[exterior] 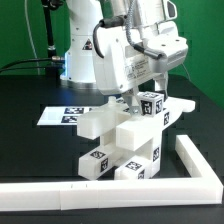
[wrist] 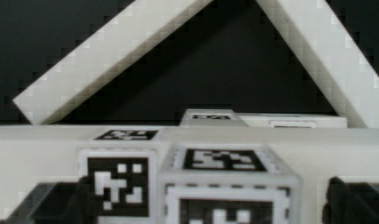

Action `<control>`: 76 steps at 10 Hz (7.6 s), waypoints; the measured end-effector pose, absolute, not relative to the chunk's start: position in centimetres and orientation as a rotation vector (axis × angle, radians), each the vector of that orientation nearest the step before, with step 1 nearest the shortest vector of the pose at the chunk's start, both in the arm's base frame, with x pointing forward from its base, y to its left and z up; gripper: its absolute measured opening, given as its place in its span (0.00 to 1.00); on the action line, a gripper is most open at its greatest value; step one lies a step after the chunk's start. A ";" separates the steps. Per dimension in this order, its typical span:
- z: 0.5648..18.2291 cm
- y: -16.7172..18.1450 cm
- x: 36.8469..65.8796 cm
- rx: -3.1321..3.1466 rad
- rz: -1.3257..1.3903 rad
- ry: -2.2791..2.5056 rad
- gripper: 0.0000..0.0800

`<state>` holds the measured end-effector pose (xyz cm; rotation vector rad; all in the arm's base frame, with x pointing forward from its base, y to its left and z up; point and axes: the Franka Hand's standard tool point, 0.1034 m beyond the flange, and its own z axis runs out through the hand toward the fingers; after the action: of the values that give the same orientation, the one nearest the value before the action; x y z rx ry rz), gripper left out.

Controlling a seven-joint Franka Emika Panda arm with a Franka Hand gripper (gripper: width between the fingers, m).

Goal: Assemble chair

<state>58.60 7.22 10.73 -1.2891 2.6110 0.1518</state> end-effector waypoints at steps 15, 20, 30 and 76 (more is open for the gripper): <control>18.4 9.9 58.9 -1.850 0.041 2.134 0.81; 17.4 10.4 57.1 -2.406 -0.073 1.625 0.81; 16.6 13.5 51.0 -2.891 -0.110 0.873 0.81; 1.0 12.3 43.2 -3.122 -0.300 0.519 0.81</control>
Offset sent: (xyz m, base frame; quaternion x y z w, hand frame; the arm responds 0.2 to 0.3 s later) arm 0.0012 0.0030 0.0272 0.0095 0.0393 0.0027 0.9992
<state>43.16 12.34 1.00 -3.1216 0.5193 -0.2998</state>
